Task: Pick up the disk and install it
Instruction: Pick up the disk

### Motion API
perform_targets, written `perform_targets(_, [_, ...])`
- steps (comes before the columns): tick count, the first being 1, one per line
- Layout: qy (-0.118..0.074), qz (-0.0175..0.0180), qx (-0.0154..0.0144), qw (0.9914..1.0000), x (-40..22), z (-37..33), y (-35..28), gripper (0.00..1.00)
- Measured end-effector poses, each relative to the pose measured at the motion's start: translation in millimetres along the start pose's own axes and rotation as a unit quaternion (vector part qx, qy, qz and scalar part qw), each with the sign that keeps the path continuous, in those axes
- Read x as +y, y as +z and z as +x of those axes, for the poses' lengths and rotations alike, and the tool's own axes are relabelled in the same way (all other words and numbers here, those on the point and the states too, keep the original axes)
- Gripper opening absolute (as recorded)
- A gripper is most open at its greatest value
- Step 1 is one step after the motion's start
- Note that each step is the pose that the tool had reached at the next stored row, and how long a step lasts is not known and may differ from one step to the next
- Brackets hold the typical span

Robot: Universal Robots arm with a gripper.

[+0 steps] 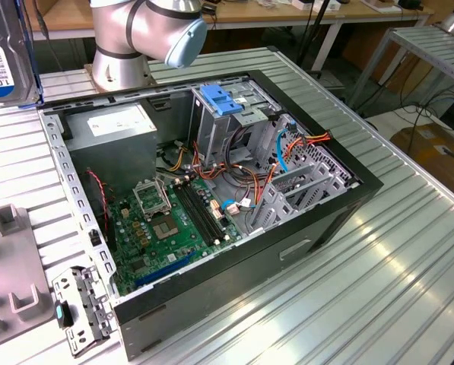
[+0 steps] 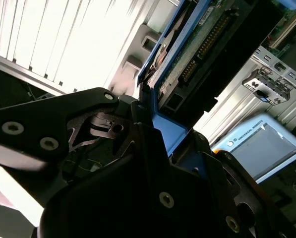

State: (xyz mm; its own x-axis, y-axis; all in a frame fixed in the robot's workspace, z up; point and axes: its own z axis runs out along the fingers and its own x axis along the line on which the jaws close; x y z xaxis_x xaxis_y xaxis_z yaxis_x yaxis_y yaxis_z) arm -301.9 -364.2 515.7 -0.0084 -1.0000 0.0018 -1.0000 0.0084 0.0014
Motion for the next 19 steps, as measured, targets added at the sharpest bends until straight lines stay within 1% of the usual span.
perform_targets(3, [0.000, -0.0008, 0.0000, 1.00000, -5.7, 4.2, 0.0, 0.37])
perform_targets(6, [0.000, -0.0013, 0.0000, 1.00000, -10.6, 6.2, 0.0, 0.37])
perform_targets(10, [0.000, -0.0019, 0.0000, 1.00000, -21.3, 9.3, 0.0, 0.37])
perform_targets(12, [0.000, -0.0025, 0.0001, 1.00000, -27.7, 10.8, -0.1, 0.37])
perform_targets(15, [0.000, -0.0030, 0.0001, 1.00000, -33.5, 12.0, -0.1, 0.37])
perform_targets(18, [0.000, -0.0035, 0.0000, 0.99999, -41.5, 13.9, 0.0, 0.37])
perform_targets(19, [0.000, -0.0036, 0.0000, 0.99999, -42.8, 14.7, 0.0, 0.37])
